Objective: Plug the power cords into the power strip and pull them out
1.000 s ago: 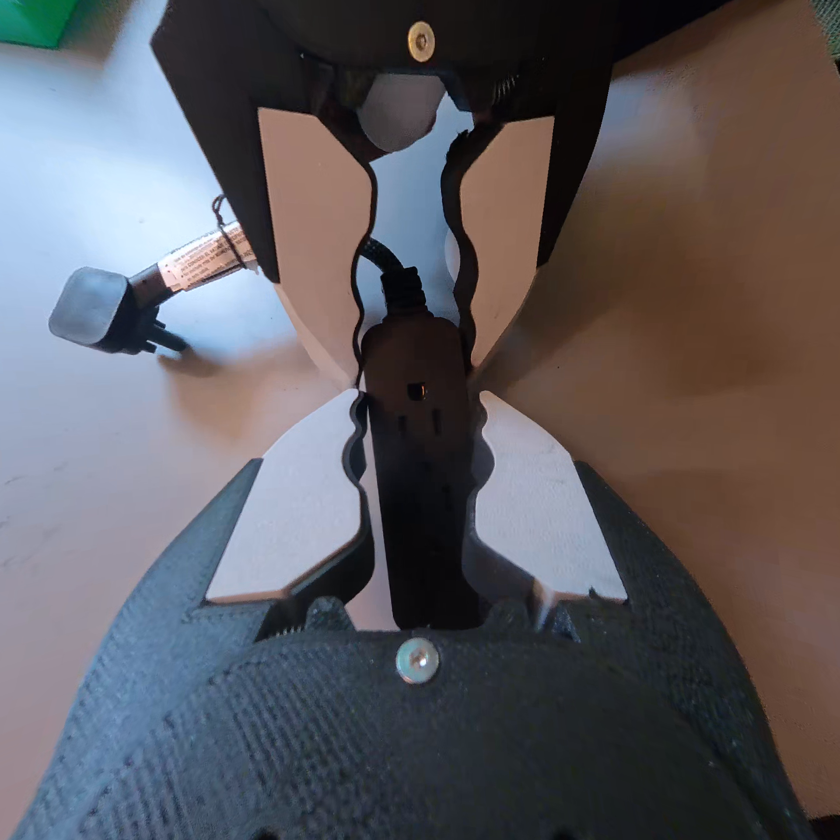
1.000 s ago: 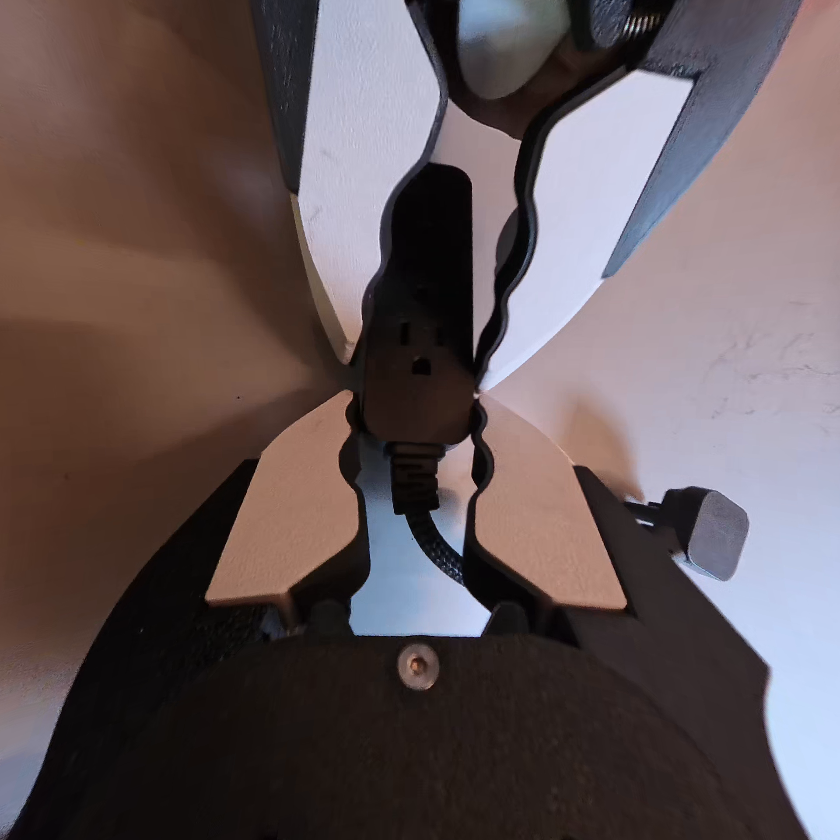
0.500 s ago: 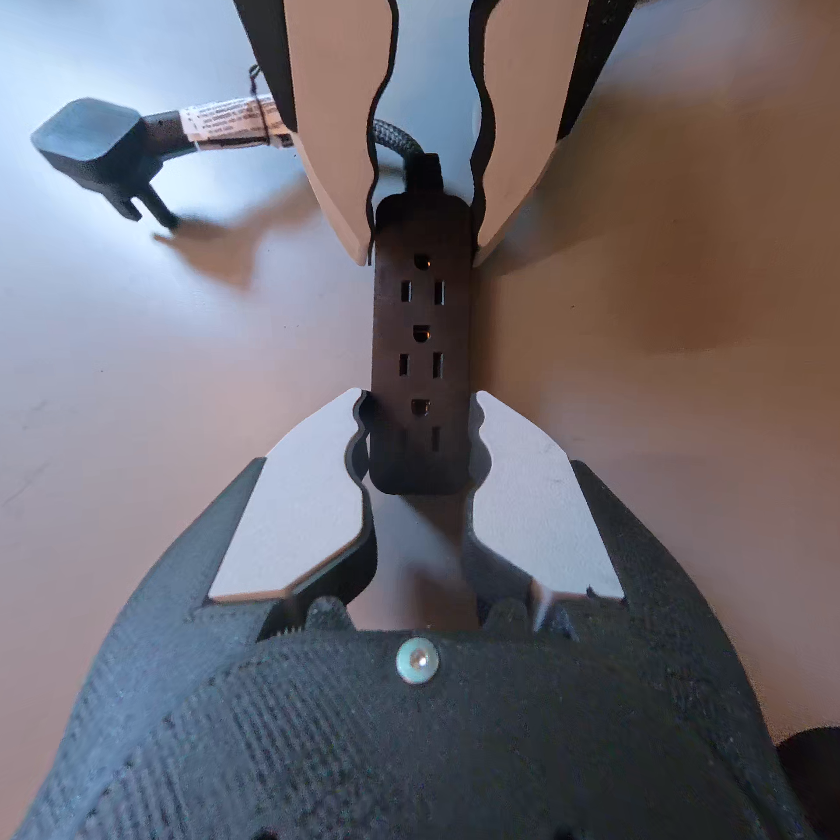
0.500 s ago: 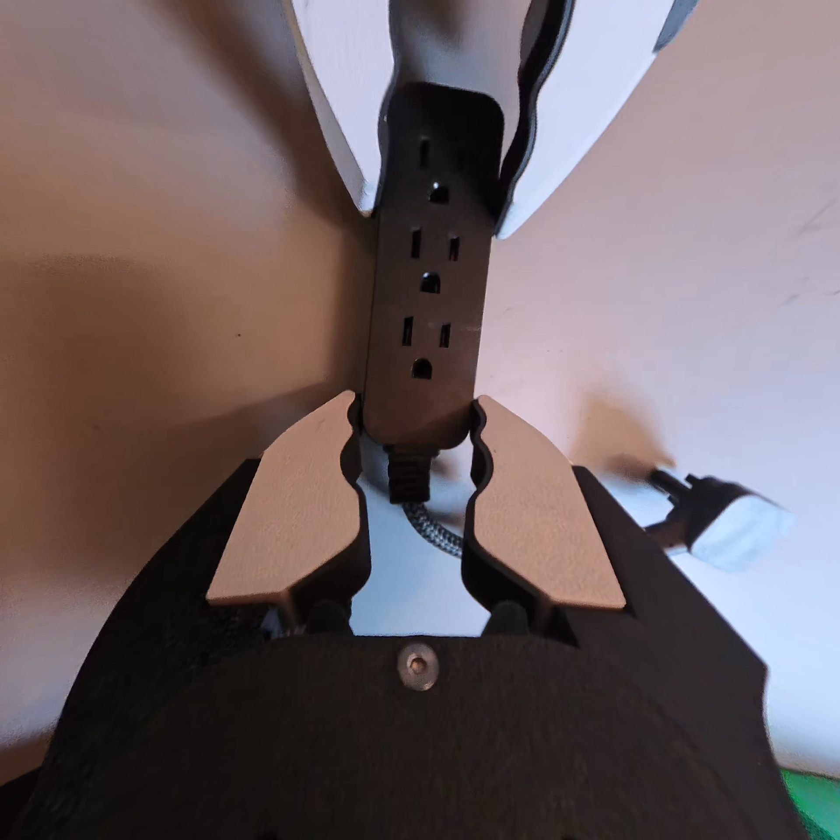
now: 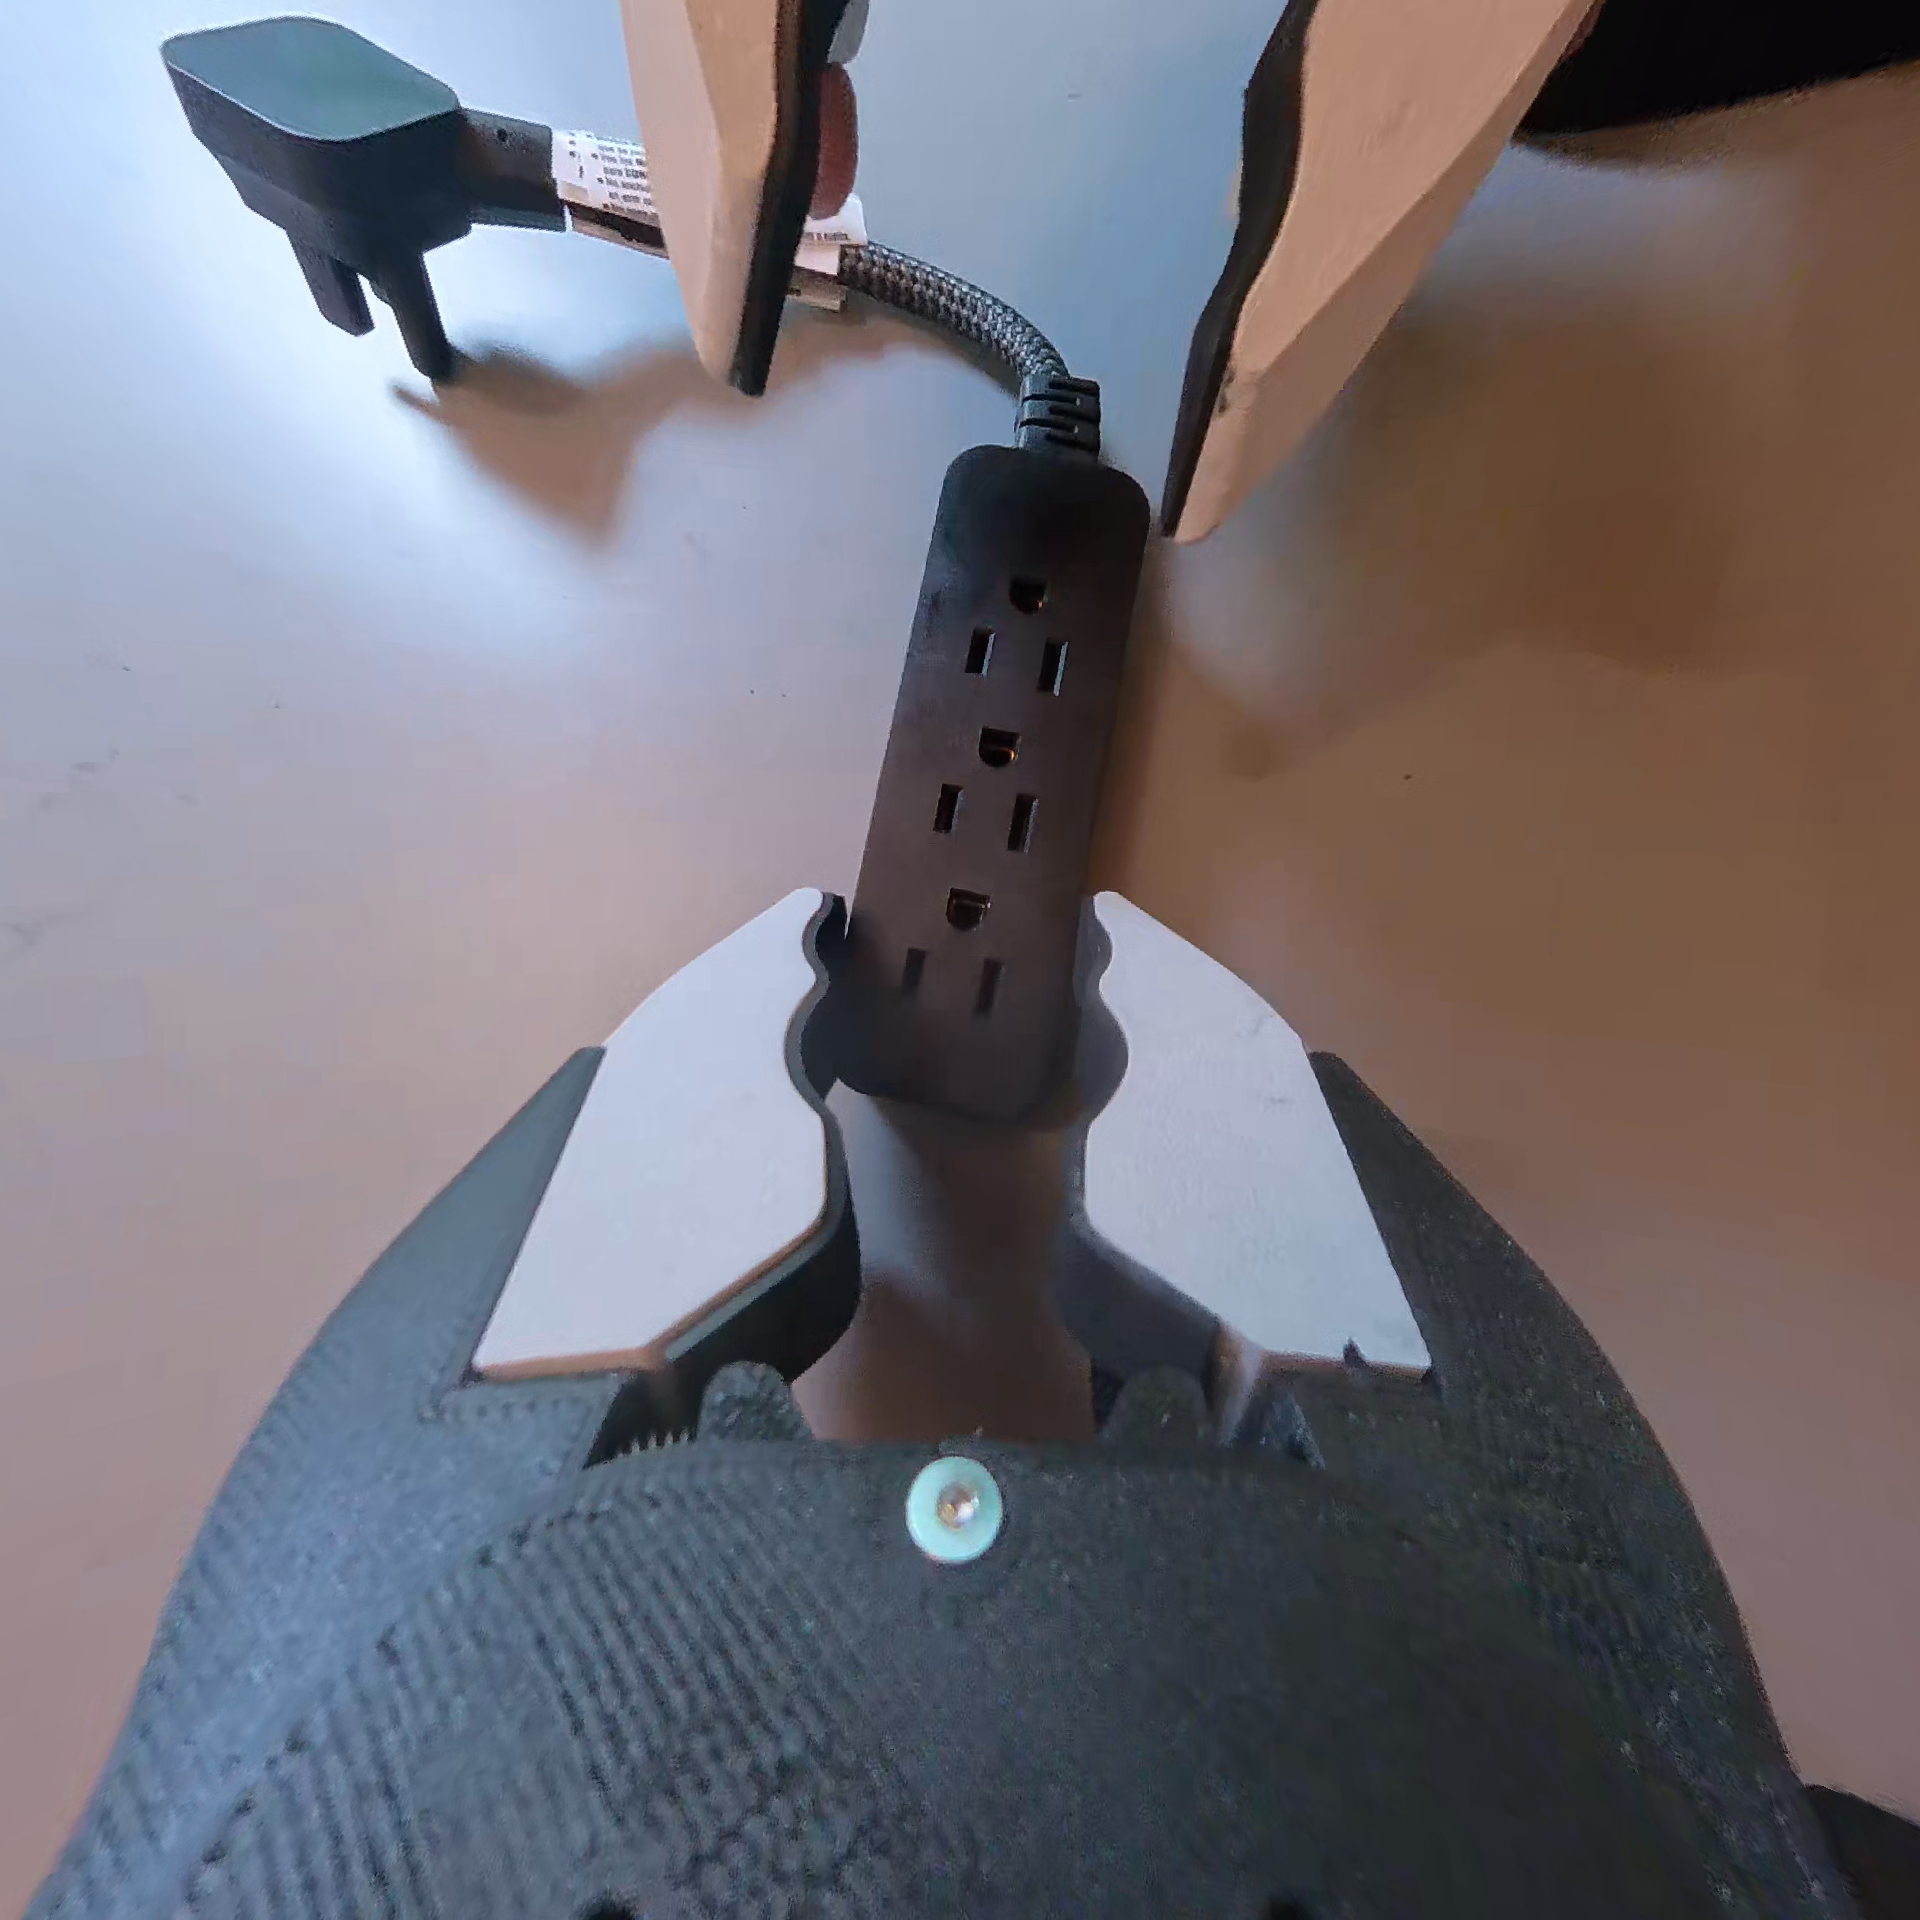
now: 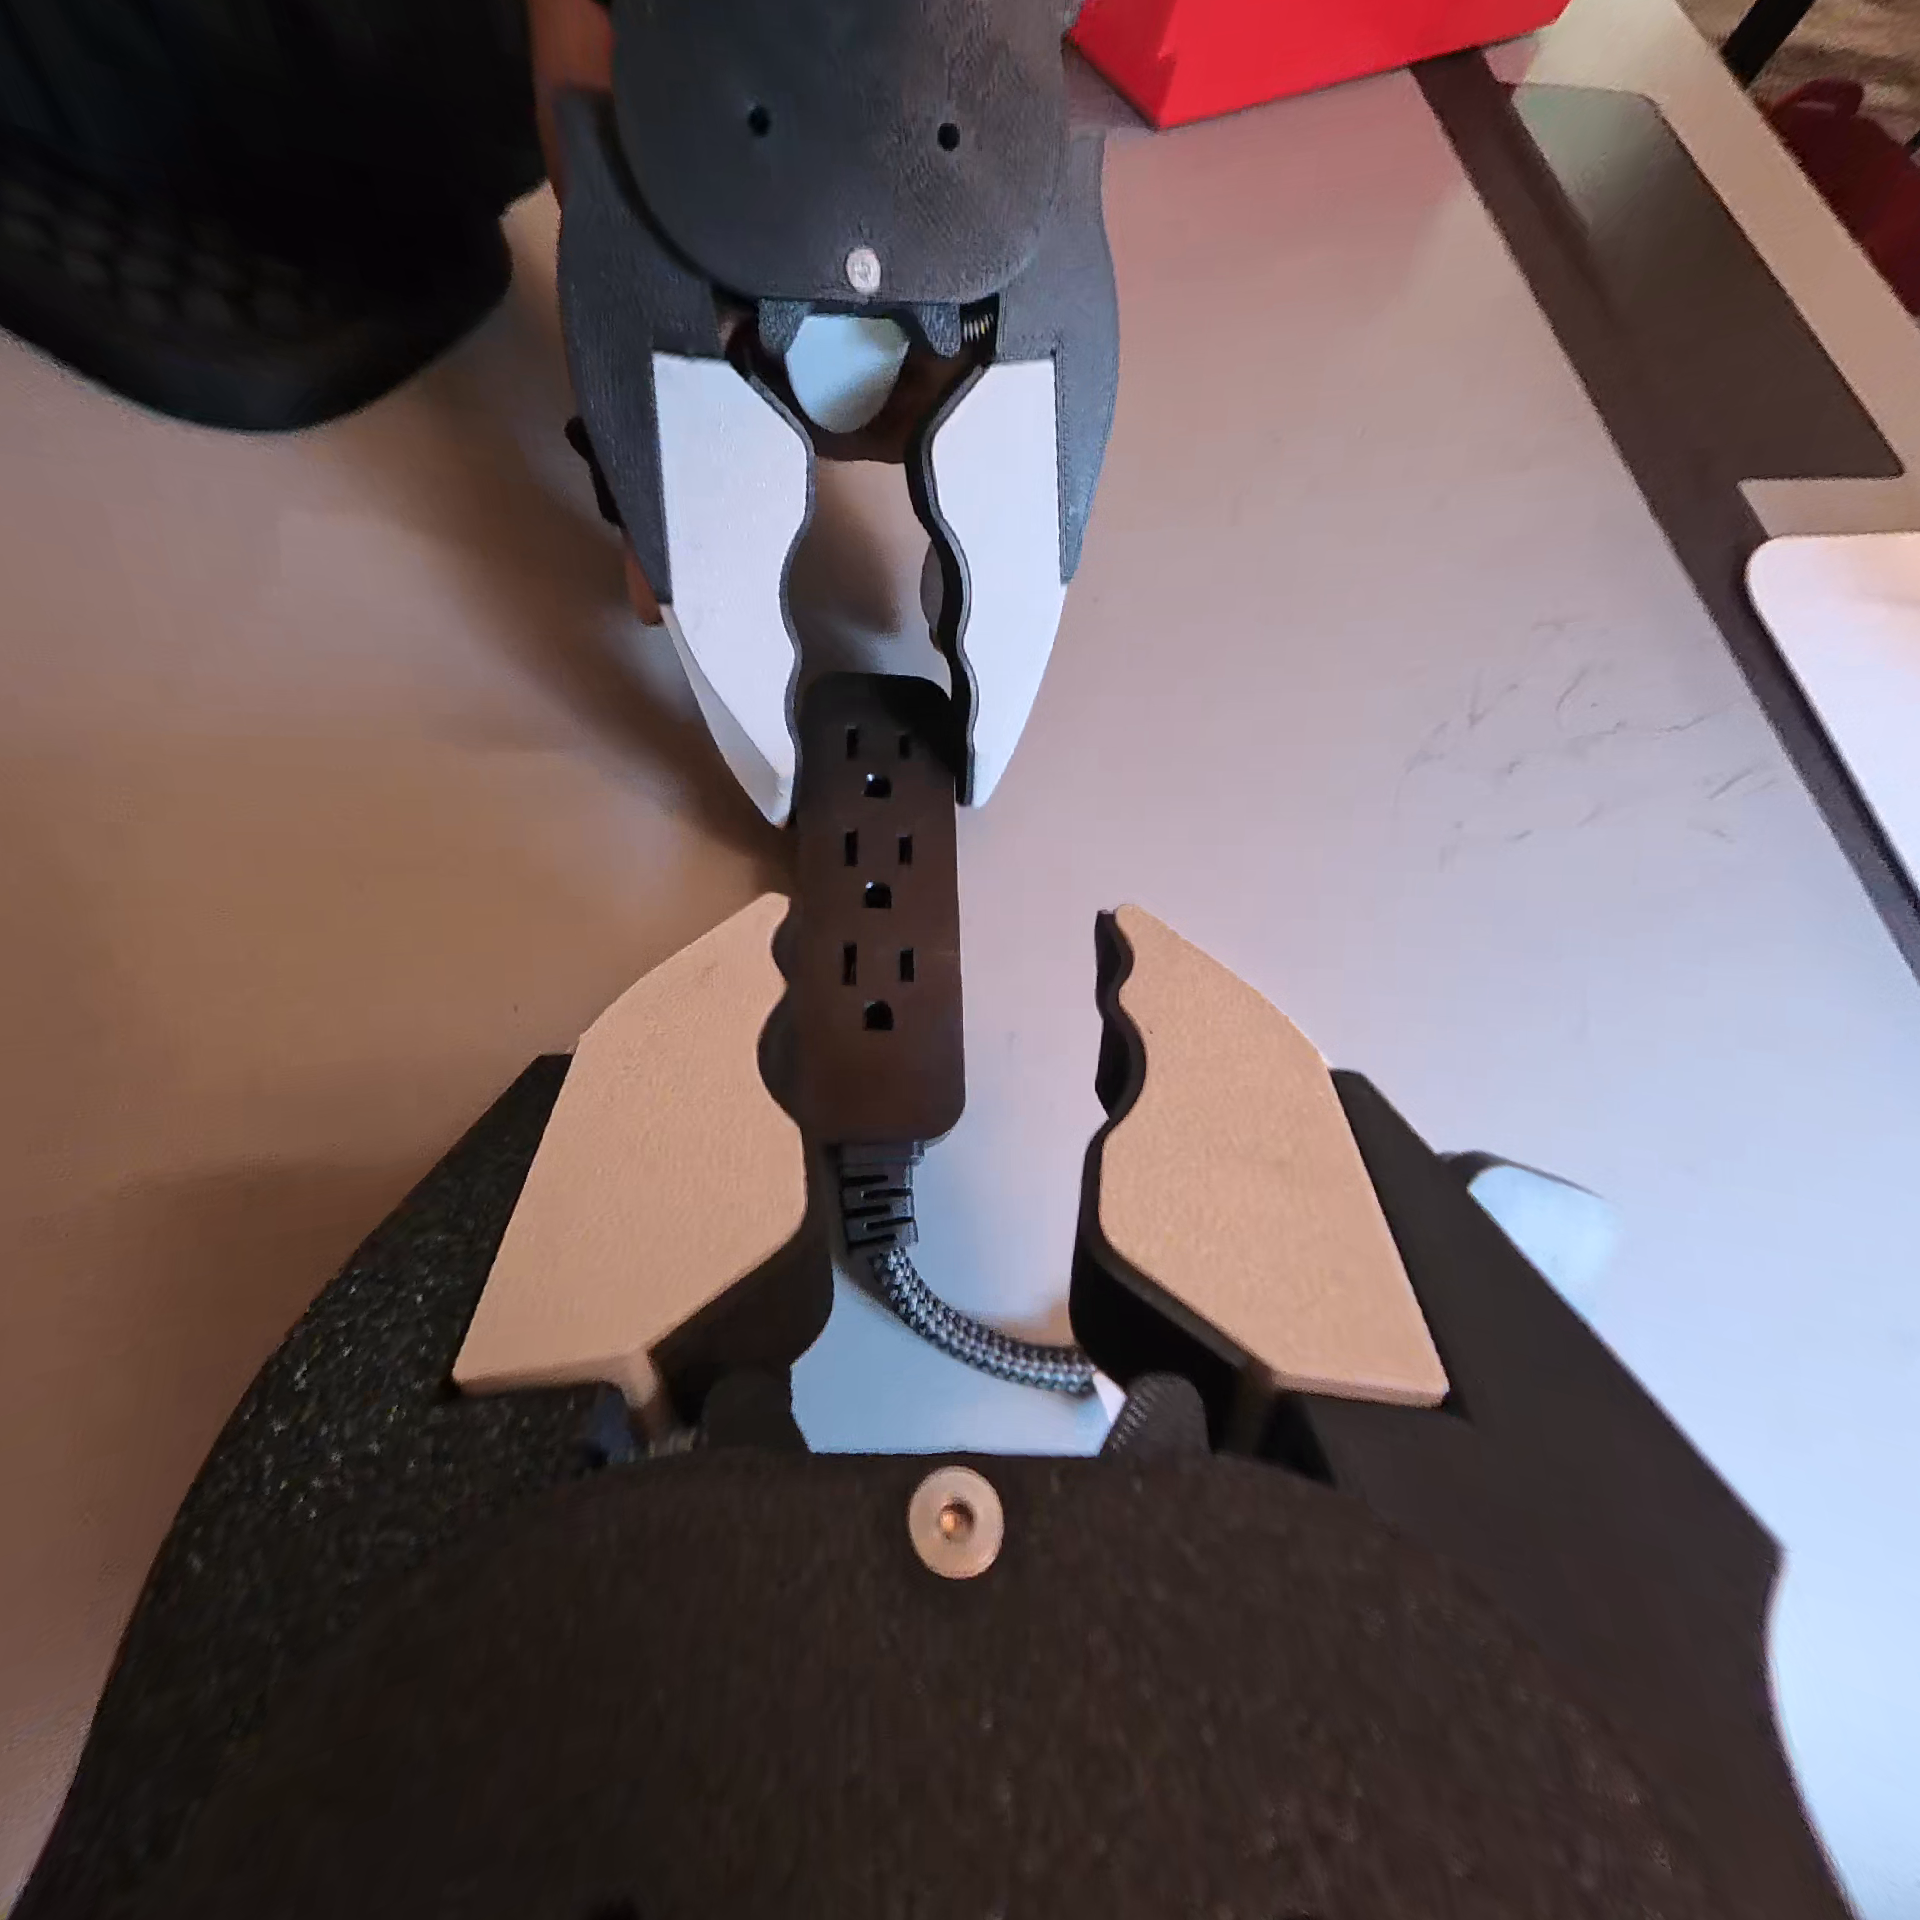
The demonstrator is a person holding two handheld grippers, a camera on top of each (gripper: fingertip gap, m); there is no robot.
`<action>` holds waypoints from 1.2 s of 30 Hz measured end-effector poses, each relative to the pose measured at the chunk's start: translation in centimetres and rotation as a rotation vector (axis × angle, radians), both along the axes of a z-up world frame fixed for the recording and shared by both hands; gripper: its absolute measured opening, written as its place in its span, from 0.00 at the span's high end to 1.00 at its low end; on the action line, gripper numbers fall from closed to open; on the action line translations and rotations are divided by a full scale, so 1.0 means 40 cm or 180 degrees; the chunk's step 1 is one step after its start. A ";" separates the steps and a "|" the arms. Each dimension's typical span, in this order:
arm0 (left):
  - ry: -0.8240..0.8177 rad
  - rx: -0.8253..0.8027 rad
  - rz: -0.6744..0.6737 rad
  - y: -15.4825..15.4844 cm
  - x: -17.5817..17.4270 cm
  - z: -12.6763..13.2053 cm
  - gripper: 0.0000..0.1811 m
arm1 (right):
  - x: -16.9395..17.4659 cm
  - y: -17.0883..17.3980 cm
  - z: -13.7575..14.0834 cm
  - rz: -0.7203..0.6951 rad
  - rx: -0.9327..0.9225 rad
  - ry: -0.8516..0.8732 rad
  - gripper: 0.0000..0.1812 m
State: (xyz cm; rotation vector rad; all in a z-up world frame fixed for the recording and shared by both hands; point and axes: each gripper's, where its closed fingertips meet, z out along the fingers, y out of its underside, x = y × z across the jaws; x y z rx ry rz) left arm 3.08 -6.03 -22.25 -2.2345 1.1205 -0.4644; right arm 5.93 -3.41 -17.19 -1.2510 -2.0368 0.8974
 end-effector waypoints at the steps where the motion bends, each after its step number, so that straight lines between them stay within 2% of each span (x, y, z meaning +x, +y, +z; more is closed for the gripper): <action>1: 0.0008 0.0000 -0.0004 -0.001 0.005 0.000 0.76 | 0.006 0.001 -0.009 0.0022 0.0008 -0.0054 0.71; 8: -0.0065 0.0028 -0.0074 -0.010 0.008 0.011 0.77 | 0.024 0.010 -0.035 0.0033 0.0092 -0.0136 0.71; 10: -0.0223 0.0140 -0.0042 -0.003 -0.002 0.048 0.75 | 0.021 0.019 -0.023 -0.0022 0.0060 -0.0046 0.72; 12: -0.0415 0.0371 0.0153 0.020 -0.043 0.115 0.76 | 0.017 0.029 -0.002 -0.0085 0.0039 0.0099 0.72; 15: -0.0462 0.0894 0.0832 0.064 -0.202 0.239 0.76 | 0.006 0.049 0.044 -0.0259 0.0005 0.0438 0.72; 18: -0.0209 0.1195 0.1845 0.053 -0.453 0.320 0.77 | -0.002 0.072 0.087 -0.0444 -0.0106 0.0754 0.73; 21: 0.0297 0.0883 0.2864 -0.044 -0.694 0.285 0.75 | -0.004 0.084 0.108 -0.0536 -0.0213 0.0911 0.75; 23: 0.0497 0.0589 0.3250 -0.119 -0.782 0.234 0.74 | -0.006 0.086 0.110 -0.0552 -0.0243 0.0936 0.76; 26: 0.0259 0.0255 0.3378 -0.165 -0.793 0.152 0.73 | -0.013 0.081 0.099 -0.0547 -0.0272 0.0898 0.77; 28: 0.0410 0.0003 0.3351 -0.183 -0.793 0.088 0.73 | -0.018 0.075 0.090 -0.0539 -0.0266 0.0872 0.77; 30: 0.0643 -0.0128 0.3275 -0.190 -0.795 0.050 0.79 | -0.021 0.066 0.081 -0.0514 -0.0241 0.0835 0.77; 32: 0.0750 -0.0100 0.3222 -0.184 -0.799 0.040 0.91 | -0.021 0.060 0.081 -0.0496 -0.0185 0.0830 0.77; 36: 0.0794 0.0053 0.3217 -0.183 -0.799 0.078 0.92 | -0.020 0.058 0.088 -0.0506 -0.0147 0.0854 0.78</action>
